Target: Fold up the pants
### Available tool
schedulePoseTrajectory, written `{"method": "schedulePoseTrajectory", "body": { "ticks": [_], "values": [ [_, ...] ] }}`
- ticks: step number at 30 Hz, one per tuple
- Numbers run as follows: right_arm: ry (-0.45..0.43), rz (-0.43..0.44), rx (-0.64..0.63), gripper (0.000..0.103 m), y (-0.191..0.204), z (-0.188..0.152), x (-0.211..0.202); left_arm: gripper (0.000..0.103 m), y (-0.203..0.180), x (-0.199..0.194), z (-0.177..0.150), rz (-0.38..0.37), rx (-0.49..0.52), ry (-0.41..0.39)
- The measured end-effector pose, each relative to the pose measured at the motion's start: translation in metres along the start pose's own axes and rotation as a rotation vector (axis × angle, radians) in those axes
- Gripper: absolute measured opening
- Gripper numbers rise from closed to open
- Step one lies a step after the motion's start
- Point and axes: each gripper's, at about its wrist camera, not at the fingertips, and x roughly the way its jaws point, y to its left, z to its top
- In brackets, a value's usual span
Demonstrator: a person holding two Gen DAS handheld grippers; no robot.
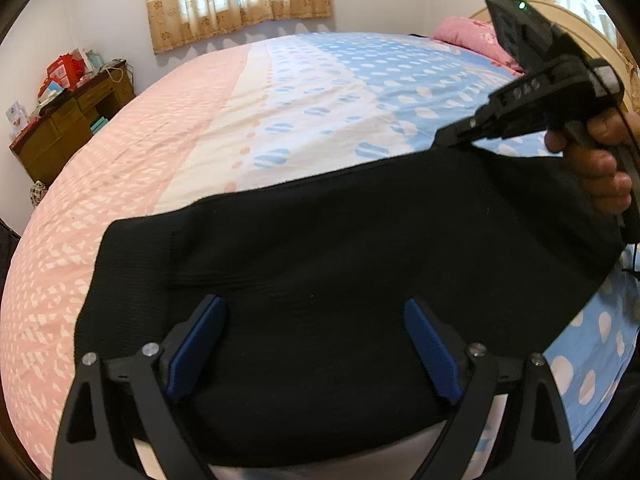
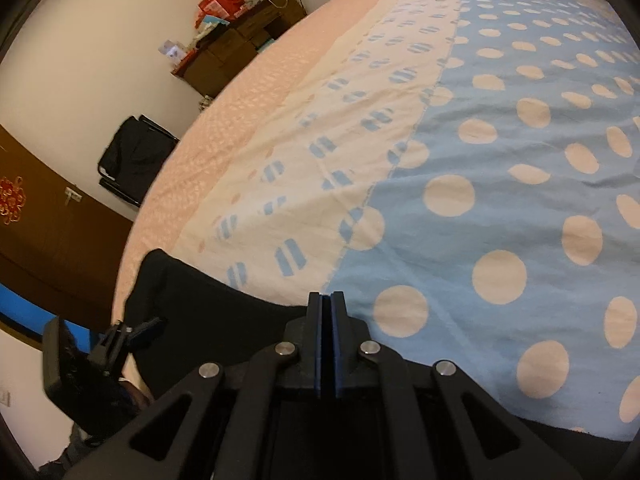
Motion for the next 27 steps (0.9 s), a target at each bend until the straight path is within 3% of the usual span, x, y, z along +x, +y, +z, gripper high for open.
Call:
{"method": "schedulePoseTrajectory", "body": {
  "ticks": [9,11,15,16,19,23,27],
  "values": [
    [0.01,-0.035,0.013,0.004,-0.008,-0.001,0.011,0.096,0.001,0.0,0.001,0.006,0.001,0.006],
    [-0.022,-0.127,-0.017,0.006,-0.011,0.0,0.005,0.096,0.0,0.001,0.002,0.008,0.0,0.01],
    [-0.009,-0.116,0.005,0.009,-0.022,-0.001,-0.003,0.096,-0.002,0.001,0.006,0.025,-0.014,0.023],
    [-0.014,-0.135,-0.002,0.016,-0.023,-0.002,-0.007,0.096,-0.002,0.0,0.007,0.033,-0.022,0.026],
    [-0.03,-0.181,-0.038,0.057,-0.022,-0.004,-0.015,0.096,-0.004,-0.001,0.011,0.052,-0.044,0.042],
    [-0.049,-0.175,-0.034,0.057,-0.029,-0.006,-0.025,0.097,-0.002,0.002,0.013,0.055,-0.064,0.063],
    [-0.05,-0.219,0.022,0.057,-0.049,-0.008,-0.029,0.103,-0.008,0.007,0.014,0.076,-0.033,0.084]
  ]
}}
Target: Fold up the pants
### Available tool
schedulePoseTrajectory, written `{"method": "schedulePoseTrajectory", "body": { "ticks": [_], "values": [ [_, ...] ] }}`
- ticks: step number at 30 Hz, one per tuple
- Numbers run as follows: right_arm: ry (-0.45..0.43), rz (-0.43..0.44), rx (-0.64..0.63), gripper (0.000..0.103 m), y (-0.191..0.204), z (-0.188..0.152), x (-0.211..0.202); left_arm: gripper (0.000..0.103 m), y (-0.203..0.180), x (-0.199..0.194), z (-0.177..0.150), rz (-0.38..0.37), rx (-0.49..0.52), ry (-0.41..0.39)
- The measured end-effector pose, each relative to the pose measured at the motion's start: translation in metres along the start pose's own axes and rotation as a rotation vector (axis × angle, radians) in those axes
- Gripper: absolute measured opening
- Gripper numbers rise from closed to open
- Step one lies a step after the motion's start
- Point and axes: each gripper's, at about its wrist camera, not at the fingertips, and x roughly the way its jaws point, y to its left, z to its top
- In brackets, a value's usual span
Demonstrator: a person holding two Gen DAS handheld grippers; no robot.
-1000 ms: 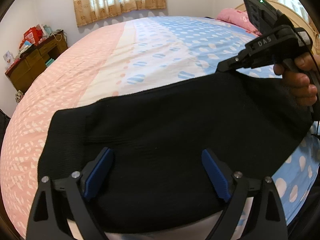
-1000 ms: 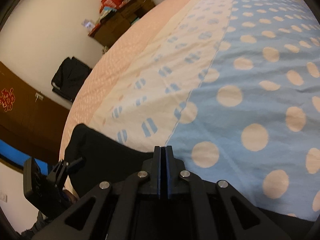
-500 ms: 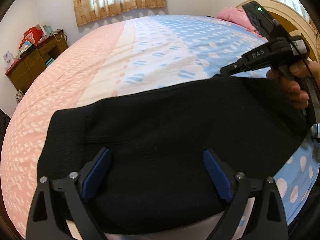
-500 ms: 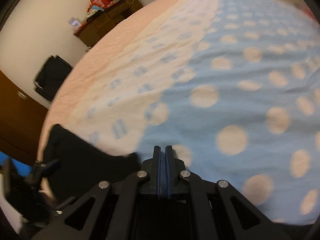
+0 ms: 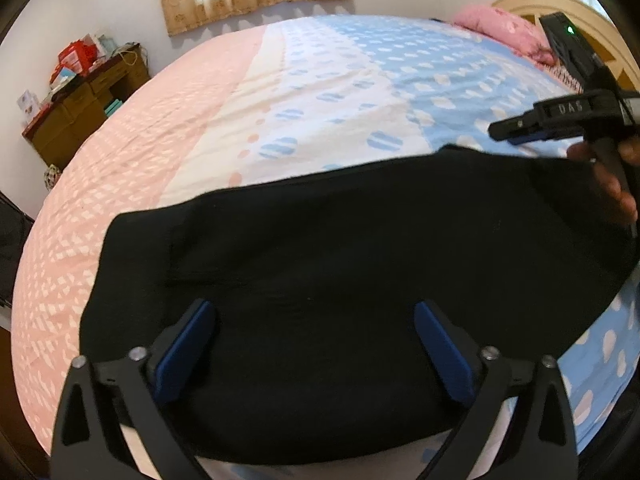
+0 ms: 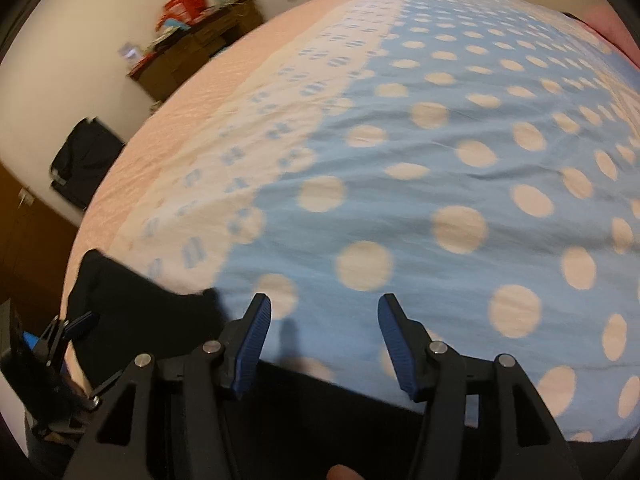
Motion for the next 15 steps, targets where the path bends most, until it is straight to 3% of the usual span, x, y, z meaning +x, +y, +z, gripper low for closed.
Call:
{"method": "schedulePoseTrajectory", "body": {
  "ticks": [3,6,9,15],
  "values": [
    [-0.015,0.047,0.061,0.057,-0.021,0.001,-0.008,0.103,0.002,-0.001,0.004,0.008,-0.038,0.019],
    [-0.072,-0.015,0.077,0.057,-0.029,-0.002,-0.03,0.103,-0.001,-0.01,0.013,0.013,-0.057,0.001],
    [-0.155,-0.008,0.092,0.058,-0.043,-0.012,-0.07,0.103,-0.011,-0.022,0.02,0.002,-0.05,-0.045],
    [-0.308,-0.106,0.141,0.057,-0.101,-0.06,-0.165,0.103,-0.053,-0.035,0.038,-0.082,-0.002,-0.102]
  ]
}}
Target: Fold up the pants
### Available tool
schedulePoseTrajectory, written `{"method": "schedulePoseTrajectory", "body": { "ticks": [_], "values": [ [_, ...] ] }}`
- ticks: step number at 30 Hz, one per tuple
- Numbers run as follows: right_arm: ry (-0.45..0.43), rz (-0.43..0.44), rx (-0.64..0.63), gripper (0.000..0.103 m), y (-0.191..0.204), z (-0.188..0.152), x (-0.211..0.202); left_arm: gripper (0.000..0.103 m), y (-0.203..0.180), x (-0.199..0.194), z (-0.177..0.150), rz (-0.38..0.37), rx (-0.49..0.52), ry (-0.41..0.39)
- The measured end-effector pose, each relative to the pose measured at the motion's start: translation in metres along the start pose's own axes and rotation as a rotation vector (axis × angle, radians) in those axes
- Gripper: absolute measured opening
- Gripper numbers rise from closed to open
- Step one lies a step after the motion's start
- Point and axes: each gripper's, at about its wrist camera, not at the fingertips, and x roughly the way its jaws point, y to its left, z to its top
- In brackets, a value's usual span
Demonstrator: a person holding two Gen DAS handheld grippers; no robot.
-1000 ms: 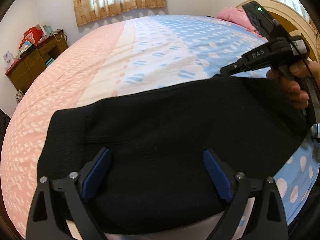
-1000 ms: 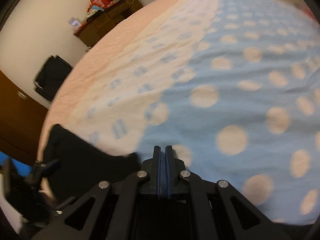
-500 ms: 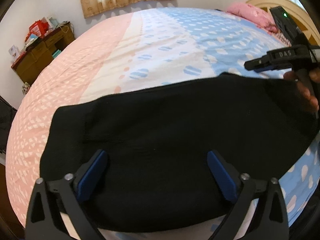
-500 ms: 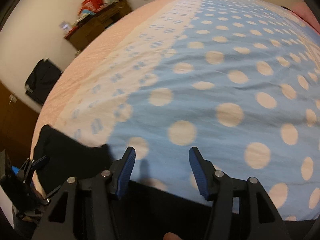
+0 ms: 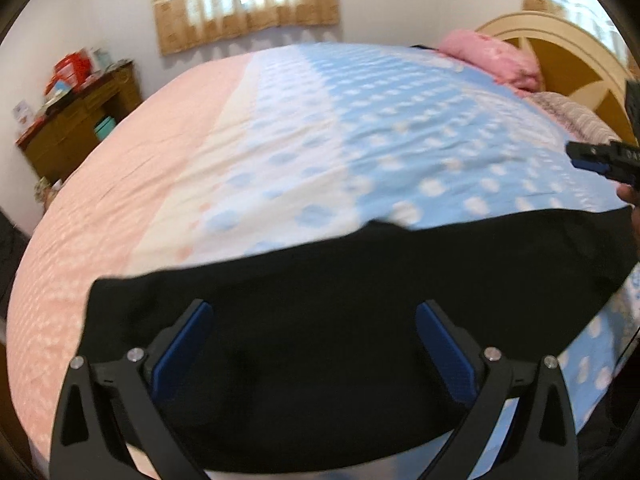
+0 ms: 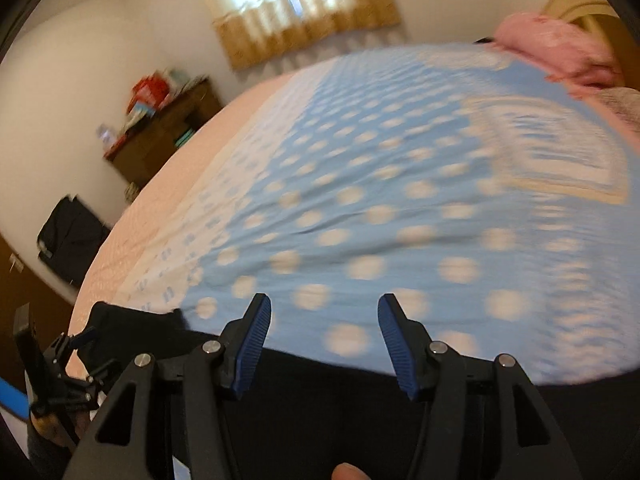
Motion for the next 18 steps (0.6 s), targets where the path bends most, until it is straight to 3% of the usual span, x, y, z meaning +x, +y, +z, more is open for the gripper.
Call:
{"method": "schedulePoseTrajectory", "body": {
  "ticks": [6,10,14,18],
  "values": [
    [-0.122,-0.162,0.167,0.057,-0.117,-0.032,-0.1,0.103,-0.039,0.0,0.01,-0.043,0.057,-0.031],
    [-0.208,-0.283,0.335,0.057,-0.202,-0.065,-0.172,0.103,-0.059,0.008,0.012,-0.07,0.05,-0.011],
    [-0.206,-0.332,0.439,0.057,-0.254,-0.09,-0.202,0.103,-0.076,0.014,0.009,-0.053,0.061,0.008],
    [-0.165,-0.293,0.474,0.054,-0.279,-0.104,-0.202,0.103,-0.091,0.02,0.009,-0.06,0.065,0.03]
  ]
}}
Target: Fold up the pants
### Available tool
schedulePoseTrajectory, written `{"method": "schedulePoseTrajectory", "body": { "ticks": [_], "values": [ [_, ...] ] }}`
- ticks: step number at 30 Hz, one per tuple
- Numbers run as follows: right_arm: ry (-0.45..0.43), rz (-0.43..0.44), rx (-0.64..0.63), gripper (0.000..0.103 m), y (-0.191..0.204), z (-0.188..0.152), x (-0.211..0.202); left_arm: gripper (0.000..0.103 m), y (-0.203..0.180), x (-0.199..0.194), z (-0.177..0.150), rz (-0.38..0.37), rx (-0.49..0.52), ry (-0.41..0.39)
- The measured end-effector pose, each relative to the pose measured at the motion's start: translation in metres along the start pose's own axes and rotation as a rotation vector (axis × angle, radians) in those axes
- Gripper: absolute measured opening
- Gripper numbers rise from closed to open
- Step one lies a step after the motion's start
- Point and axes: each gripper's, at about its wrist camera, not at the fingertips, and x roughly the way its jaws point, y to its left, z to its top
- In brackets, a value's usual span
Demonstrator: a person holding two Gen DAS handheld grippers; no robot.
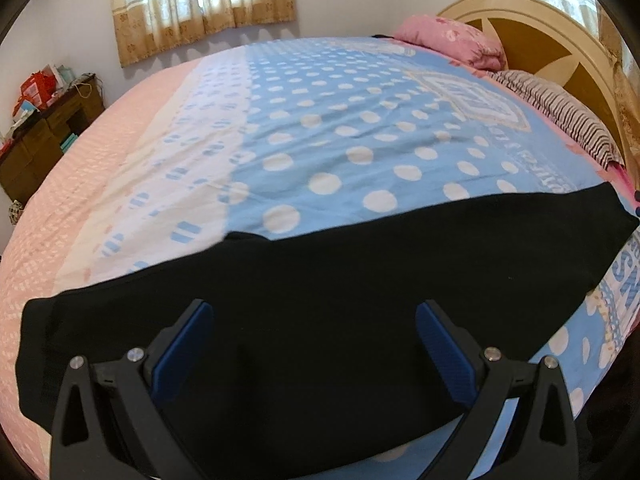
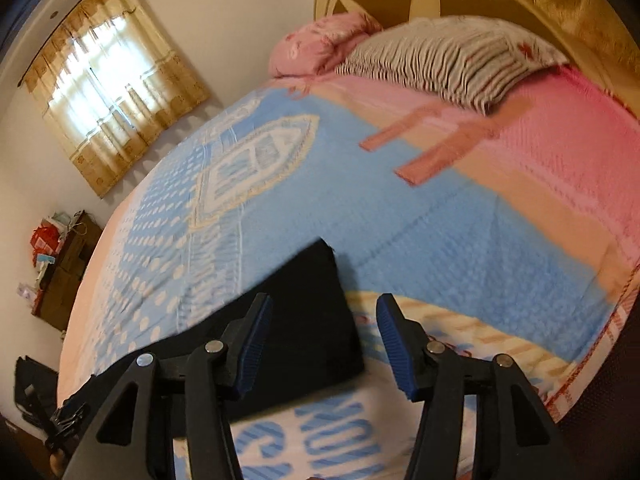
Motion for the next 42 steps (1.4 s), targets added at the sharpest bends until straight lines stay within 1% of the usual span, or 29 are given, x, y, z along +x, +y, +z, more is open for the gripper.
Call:
{"method": "schedulePoseTrajectory", "body": {
  "ticks": [3,4,5,8,9,11,14,18,19,22,23,27,31,33,35,37,40,42],
  "values": [
    [0.048,0.034,0.012,0.045,-0.014,-0.002,0.013,0.103,-0.01,0.003,0.001,0.008,0.016,0.009],
    [0.064,0.052,0.021,0.039,-0.014,-0.003,0.019,0.103,-0.011,0.003,0.001,0.008,0.018,0.009],
    [0.075,0.063,0.032,0.037,-0.017,-0.004,0.023,0.103,-0.012,0.003,0.002,0.008,0.018,0.009],
    [0.115,0.104,0.044,0.037,-0.018,-0.011,0.031,0.103,-0.014,0.005,0.002,0.013,0.018,0.014],
    [0.128,0.101,0.029,0.037,-0.017,-0.014,0.034,0.103,-0.014,0.007,0.002,0.013,0.019,0.019],
    [0.13,0.08,-0.007,0.037,-0.012,-0.015,0.036,0.103,-0.014,0.013,0.002,0.014,0.018,0.031],
    [0.124,0.099,0.019,0.036,-0.017,-0.014,0.039,0.103,-0.012,0.019,-0.001,0.002,0.004,0.049],
    [0.11,0.1,0.013,0.034,-0.016,-0.017,0.041,0.103,-0.011,0.023,-0.006,-0.013,-0.007,0.063],
    [0.107,0.095,0.01,0.033,-0.015,-0.017,0.042,0.103,-0.011,0.024,-0.007,-0.013,-0.008,0.065],
    [0.092,0.072,0.0,0.021,-0.017,-0.018,0.047,0.103,-0.011,0.026,-0.008,-0.02,-0.015,0.072],
    [0.09,0.077,0.008,0.019,-0.019,-0.018,0.047,0.103,-0.01,0.026,-0.008,-0.024,-0.018,0.073],
    [0.074,0.121,0.035,0.015,-0.024,-0.017,0.041,0.103,-0.011,0.021,-0.007,-0.025,-0.015,0.061],
    [0.045,0.123,0.043,0.012,-0.021,-0.017,0.038,0.103,-0.013,0.017,-0.003,-0.024,0.0,0.05],
    [0.017,0.117,0.022,0.012,-0.012,-0.017,0.03,0.103,-0.015,0.014,0.0,-0.029,0.01,0.044],
    [-0.019,0.122,-0.02,0.011,0.005,-0.015,0.018,0.103,-0.018,0.01,0.004,-0.046,0.019,0.038],
    [-0.045,0.129,-0.059,0.011,0.021,-0.015,0.007,0.103,-0.021,0.007,0.01,-0.077,0.016,0.037],
    [-0.084,0.144,-0.16,0.011,0.064,-0.018,-0.008,0.103,-0.025,0.004,0.017,-0.122,0.004,0.037],
    [-0.092,0.155,-0.225,0.011,0.09,-0.021,-0.012,0.103,-0.028,0.003,0.022,-0.146,0.001,0.038]
  ]
}}
